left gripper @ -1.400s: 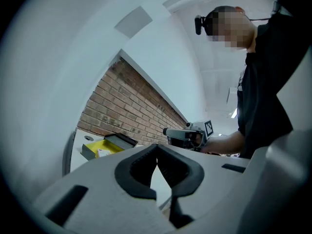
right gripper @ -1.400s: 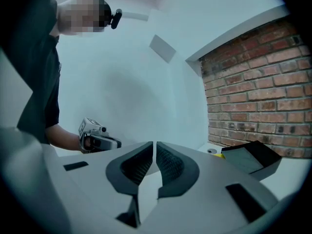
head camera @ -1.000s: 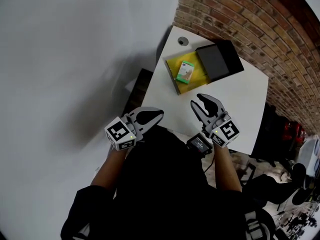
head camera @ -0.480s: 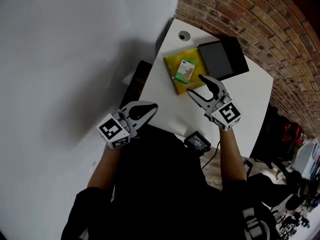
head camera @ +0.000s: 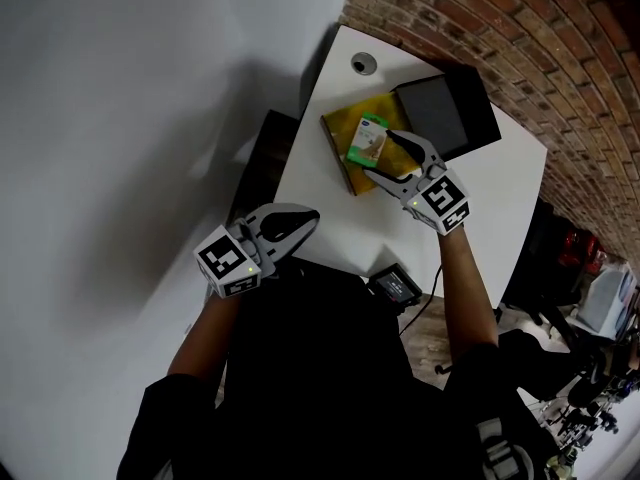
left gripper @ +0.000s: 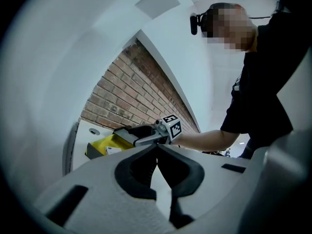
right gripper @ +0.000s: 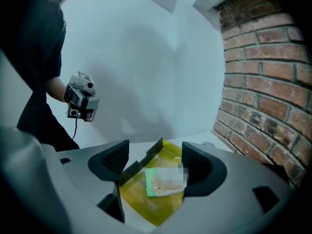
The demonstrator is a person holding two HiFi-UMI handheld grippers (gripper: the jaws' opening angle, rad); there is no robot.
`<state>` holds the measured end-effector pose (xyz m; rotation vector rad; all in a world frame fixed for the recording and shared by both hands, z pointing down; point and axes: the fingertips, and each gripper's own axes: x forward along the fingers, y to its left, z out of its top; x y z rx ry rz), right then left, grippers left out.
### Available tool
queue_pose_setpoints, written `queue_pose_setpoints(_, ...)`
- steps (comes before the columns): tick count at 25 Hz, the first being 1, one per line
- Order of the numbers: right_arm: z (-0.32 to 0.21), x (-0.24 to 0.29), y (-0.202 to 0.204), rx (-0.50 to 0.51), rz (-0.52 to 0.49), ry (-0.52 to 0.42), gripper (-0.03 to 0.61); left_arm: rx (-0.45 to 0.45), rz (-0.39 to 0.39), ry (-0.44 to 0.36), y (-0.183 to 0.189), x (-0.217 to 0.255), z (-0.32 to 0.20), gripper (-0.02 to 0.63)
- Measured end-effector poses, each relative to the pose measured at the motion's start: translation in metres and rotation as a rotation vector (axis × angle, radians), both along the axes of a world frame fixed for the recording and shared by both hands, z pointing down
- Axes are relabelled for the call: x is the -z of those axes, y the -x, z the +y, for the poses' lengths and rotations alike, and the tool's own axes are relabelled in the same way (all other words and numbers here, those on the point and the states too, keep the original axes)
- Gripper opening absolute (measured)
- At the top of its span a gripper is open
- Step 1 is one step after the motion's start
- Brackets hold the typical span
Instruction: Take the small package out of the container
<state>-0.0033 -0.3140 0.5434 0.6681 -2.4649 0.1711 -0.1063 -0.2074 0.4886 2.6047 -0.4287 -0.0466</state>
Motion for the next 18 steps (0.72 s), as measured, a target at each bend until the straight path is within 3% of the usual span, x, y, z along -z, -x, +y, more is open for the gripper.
queue_pose_setpoints(10, -0.015, -0.05, -0.009, 0.067, 0.179, 0.071, 0.407, -0.031, -0.001, 0.047, 0.0, -0.012, -0.015, 0.015)
queue_pose_setpoints(18, -0.018, -0.077, -0.008, 0.134, 0.29, 0.132, 0.453, -0.042, -0.011, 0.025, -0.001, -0.014, -0.02, 0.015)
